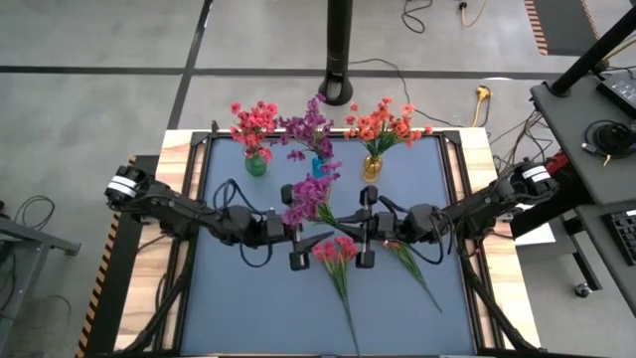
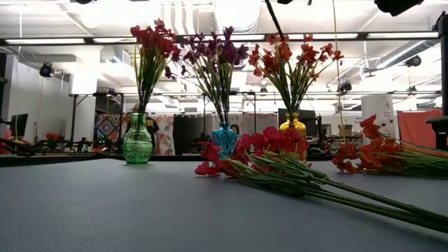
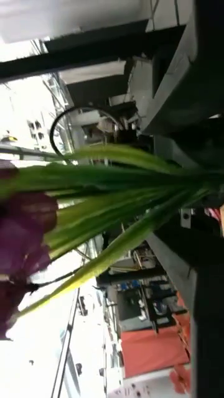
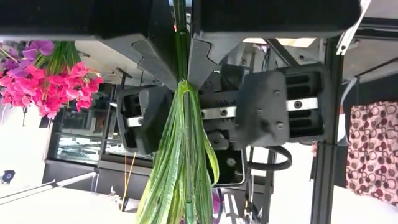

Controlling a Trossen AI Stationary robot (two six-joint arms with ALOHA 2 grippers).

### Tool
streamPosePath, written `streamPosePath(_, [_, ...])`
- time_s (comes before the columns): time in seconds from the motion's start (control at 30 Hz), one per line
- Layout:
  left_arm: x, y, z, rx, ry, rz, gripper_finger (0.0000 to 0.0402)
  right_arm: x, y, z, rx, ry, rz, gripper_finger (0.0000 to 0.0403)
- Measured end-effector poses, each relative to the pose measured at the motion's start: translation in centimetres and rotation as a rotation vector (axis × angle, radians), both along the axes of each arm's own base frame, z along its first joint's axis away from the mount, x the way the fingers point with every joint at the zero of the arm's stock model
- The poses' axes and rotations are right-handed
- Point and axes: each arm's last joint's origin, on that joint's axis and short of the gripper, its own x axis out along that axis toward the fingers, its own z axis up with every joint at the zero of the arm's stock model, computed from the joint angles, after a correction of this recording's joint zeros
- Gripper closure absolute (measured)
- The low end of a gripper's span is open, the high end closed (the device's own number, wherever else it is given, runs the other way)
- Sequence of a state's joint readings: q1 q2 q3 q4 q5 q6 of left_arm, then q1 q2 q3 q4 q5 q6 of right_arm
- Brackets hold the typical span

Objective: Sort flowers into vase by color
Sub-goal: Put the violet flower into the blue vase

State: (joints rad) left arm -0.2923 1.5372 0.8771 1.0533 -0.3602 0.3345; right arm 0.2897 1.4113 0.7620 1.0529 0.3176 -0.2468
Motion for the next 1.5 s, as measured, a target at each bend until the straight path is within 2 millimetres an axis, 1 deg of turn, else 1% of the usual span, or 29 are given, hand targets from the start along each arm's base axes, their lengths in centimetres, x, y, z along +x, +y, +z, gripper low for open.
streamPosePath(0.13, [0.2, 0.3, -0.1, -0.005, 0.011, 0.03, 0.0225, 0.0, 0.0, 0.0, 0.011, -0.001, 0.003, 0.0382])
streamPosePath(0.23, [0.3, 0.6, -0.1, -0.008, 0.012, 0.037, 0.0276, 0.0, 0.0, 0.1, 0.026, -0.004, 0.005, 0.0367])
streamPosePath(0.4, [0.3, 0.6, -0.2, -0.011, 0.025, 0.037, 0.0349, 0.0, -0.1, 0.1, 0.044, -0.002, -0.013, 0.0315])
streamPosePath(0.5, [0.3, 0.6, -0.2, -0.009, 0.031, 0.038, 0.0376, 0.0, -0.1, 0.0, 0.048, 0.006, -0.033, 0.0279])
streamPosePath(0.57, [0.2, 0.7, -0.2, -0.006, 0.046, 0.042, 0.0388, 0.0, -0.1, -0.1, 0.046, 0.017, -0.037, 0.0256])
streamPosePath(0.7, [-0.1, 0.8, -0.2, -0.009, 0.111, 0.099, 0.0394, -0.2, -0.2, 0.0, 0.06, 0.082, -0.036, 0.0218])
streamPosePath(0.83, [-0.5, 0.9, -0.4, -0.004, 0.207, 0.155, 0.0387, -0.1, -0.3, 0.6, 0.061, 0.22, -0.086, 0.0192])
streamPosePath(0.93, [-0.7, 1.0, -0.6, -0.016, 0.268, 0.165, 0.0385, 0.4, -0.3, 1.2, 0.054, 0.367, -0.141, 0.0181])
streamPosePath(1.03, [-0.8, 1.0, -0.5, -0.026, 0.268, 0.172, 0.0385, 1.0, -0.3, 1.9, 0.046, 0.486, -0.209, 0.0172])
streamPosePath(1.13, [-0.9, 1.0, -0.5, -0.033, 0.27, 0.187, 0.0384, 1.5, -0.3, 2.4, 0.038, 0.566, -0.27, 0.0166])
streamPosePath(1.2, [-0.8, 1.0, -0.5, -0.042, 0.267, 0.187, 0.0384, 2.0, -0.2, 2.7, 0.036, 0.581, -0.281, 0.0164])
streamPosePath(1.3, [-0.7, 1.0, -0.2, -0.052, 0.258, 0.186, 0.0384, 2.8, 0.1, 3.0, 0.006, 0.582, -0.281, 0.0167])
streamPosePath(1.37, [-0.6, 1.0, -0.2, -0.052, 0.259, 0.187, 0.0384, 3.4, 0.3, 2.9, -0.014, 0.591, -0.282, 0.0179])
streamPosePath(1.43, [-0.7, 0.9, -0.2, -0.054, 0.263, 0.186, 0.0384, 3.8, 0.4, 2.9, -0.022, 0.59, -0.281, 0.0202])
streamPosePath(1.5, [-0.7, 0.9, -0.2, -0.055, 0.261, 0.184, 0.0384, 4.0, 0.5, 2.8, -0.029, 0.595, -0.283, 0.0234])
